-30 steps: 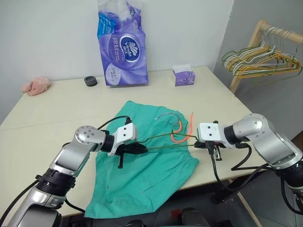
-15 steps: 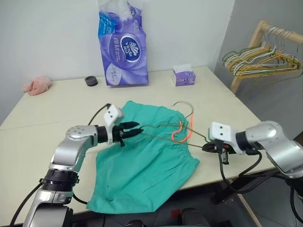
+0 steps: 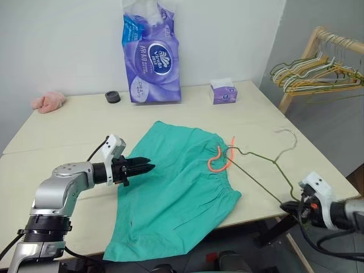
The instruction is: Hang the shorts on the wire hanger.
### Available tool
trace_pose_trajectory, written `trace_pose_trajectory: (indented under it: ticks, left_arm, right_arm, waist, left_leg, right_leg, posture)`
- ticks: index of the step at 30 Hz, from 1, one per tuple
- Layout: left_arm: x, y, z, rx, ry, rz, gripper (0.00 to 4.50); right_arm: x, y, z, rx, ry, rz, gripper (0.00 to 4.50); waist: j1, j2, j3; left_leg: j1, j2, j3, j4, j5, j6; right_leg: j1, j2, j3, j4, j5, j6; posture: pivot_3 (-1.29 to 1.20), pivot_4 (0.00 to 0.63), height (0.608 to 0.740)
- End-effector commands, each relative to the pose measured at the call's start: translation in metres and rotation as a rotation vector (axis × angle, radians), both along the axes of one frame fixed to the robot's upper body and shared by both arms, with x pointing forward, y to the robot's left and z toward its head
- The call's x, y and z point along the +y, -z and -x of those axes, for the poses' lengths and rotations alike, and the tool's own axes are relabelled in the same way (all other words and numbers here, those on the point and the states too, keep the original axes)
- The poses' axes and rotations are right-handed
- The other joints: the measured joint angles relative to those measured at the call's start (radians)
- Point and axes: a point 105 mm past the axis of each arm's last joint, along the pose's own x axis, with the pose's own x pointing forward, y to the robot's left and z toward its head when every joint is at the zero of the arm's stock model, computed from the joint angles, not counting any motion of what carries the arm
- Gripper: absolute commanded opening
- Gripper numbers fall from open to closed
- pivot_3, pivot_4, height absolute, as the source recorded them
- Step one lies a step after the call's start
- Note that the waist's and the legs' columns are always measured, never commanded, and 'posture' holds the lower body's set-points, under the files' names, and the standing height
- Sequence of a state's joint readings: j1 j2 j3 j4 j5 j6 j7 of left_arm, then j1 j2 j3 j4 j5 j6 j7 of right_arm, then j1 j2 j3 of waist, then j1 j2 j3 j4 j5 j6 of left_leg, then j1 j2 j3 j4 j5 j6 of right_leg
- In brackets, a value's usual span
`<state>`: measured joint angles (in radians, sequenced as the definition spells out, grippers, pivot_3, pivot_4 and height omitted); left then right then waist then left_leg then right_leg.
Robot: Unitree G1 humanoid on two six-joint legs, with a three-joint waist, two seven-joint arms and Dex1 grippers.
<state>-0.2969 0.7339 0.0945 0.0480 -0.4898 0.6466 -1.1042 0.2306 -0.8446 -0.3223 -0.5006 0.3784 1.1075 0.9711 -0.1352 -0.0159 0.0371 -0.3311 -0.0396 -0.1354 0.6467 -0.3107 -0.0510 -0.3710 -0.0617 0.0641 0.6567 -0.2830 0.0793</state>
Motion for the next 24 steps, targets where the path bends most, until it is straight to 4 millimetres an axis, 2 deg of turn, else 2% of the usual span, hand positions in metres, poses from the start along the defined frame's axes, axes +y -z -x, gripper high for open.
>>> trace_pose_trajectory:
  ticks: [1,5,8,12,16,20,24]
  left_arm:
    - [-0.004,-0.016,-0.003,-0.053,0.026,0.003,1.72]
    - [-0.009,-0.017,-0.006,-0.059,0.044,-0.006,1.72]
    - [-0.01,-0.016,-0.006,-0.063,0.052,-0.018,1.72]
    - [-0.011,-0.016,-0.005,-0.067,0.057,-0.017,1.72]
    - [-0.009,-0.017,-0.003,-0.073,0.046,-0.017,1.72]
    - [-0.005,-0.014,0.0,-0.07,0.024,-0.021,1.72]
    - [-0.003,-0.012,0.002,-0.065,0.017,-0.019,1.72]
  right_arm:
    - [0.003,-0.01,-0.002,-0.054,-0.001,-0.006,0.0]
    - [0.012,-0.002,-0.008,-0.046,-0.009,-0.02,0.0]
    - [0.017,0.001,-0.019,-0.046,-0.026,-0.017,0.0]
    - [0.011,0.004,-0.03,-0.034,-0.011,0.001,0.0]
    - [0.006,0.004,-0.031,-0.022,-0.036,0.023,0.0]
    - [0.004,-0.007,-0.025,-0.022,-0.048,-0.02,0.0]
    - [-0.009,-0.005,-0.021,-0.006,0.026,-0.026,0.0]
  waist:
    - [-0.005,0.0,0.0]
    - [-0.009,0.0,0.0]
    - [-0.01,0.0,0.0]
    - [-0.005,0.0,0.0]
    - [-0.002,0.0,0.0]
    - [-0.003,0.0,0.0]
    - [-0.001,-0.001,0.0]
  left_leg:
    - [0.0,0.0,0.0,0.0,0.0,0.0]
    - [0.0,0.001,0.0,-0.001,0.0,0.0]
    - [0.0,0.001,0.0,-0.001,0.0,0.0]
    - [0.0,0.0,-0.001,0.0,0.0,0.0]
    - [0.0,0.0,-0.001,0.0,0.0,0.0]
    - [0.0,0.0,-0.001,0.0,0.0,0.0]
    - [0.0,0.0,-0.001,0.0,0.0,0.0]
  right_leg:
    - [0.0,0.0,0.0,0.0,0.0,0.0]
    - [-0.001,0.001,0.001,0.0,0.0,-0.001]
    - [-0.001,0.001,0.001,0.0,0.0,-0.001]
    - [-0.001,0.0,0.001,0.0,0.001,-0.001]
    - [0.0,0.0,0.001,0.0,0.001,-0.001]
    - [-0.001,0.0,0.001,0.0,0.0,-0.001]
    - [-0.001,0.0,0.001,0.0,0.0,-0.001]
  posture:
    - [-0.23,0.0,0.74]
    - [-0.24,0.0,0.74]
    - [-0.23,0.0,0.74]
    - [-0.21,0.0,0.74]
    - [-0.19,0.0,0.74]
    - [-0.19,0.0,0.74]
    - [-0.19,0.0,0.74]
